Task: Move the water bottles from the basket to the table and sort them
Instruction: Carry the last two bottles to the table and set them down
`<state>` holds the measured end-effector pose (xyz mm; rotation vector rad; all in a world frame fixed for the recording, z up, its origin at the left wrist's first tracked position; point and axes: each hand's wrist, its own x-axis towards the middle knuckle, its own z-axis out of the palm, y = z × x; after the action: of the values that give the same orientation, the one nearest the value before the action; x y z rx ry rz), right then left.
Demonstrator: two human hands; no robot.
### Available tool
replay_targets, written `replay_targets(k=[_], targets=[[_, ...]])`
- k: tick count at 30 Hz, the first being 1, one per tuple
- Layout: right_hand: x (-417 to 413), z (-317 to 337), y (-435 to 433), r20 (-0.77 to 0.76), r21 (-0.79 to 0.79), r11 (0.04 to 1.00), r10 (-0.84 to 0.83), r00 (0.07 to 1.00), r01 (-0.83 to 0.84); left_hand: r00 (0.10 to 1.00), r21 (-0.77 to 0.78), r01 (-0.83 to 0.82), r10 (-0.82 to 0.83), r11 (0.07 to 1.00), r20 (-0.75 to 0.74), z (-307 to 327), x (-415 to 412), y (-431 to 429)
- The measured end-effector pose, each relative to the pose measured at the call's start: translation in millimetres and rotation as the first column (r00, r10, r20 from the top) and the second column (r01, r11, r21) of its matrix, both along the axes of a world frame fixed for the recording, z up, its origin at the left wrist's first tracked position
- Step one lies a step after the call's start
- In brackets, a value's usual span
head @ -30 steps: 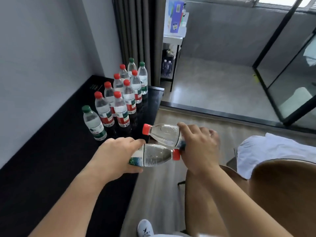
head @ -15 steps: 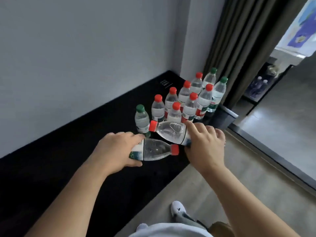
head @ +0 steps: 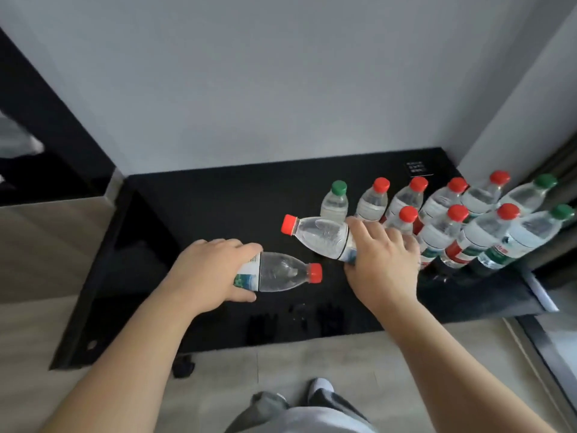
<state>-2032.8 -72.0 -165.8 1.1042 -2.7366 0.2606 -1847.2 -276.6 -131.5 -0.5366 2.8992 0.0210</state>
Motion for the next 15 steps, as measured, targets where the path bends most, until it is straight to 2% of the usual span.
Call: replay_targets(k=[6,11,15], targets=[[-1.6,-45.2,-12.5,-0.043,-0.039,0.994,0.097,0.994,-0.099,0.999,0.020,-0.028,0.029,0.999,-0.022,-53.5,9.1,3.0],[-4.7,-104.1,-15.2,-0.065,-0.053,0.993,0.106,0.992,-0.109,0.999,0.031,-0.039,0.040,0.999,-0.034,-112.7,4.1,6.1],[-8.3,-151.2,-12.1,-0.108,-0.102,0.986,0.118,0.987,-0.129,0.997,-0.029,-0.036,0.034,0.999,-0.074,-153.7,1.0,9.1]])
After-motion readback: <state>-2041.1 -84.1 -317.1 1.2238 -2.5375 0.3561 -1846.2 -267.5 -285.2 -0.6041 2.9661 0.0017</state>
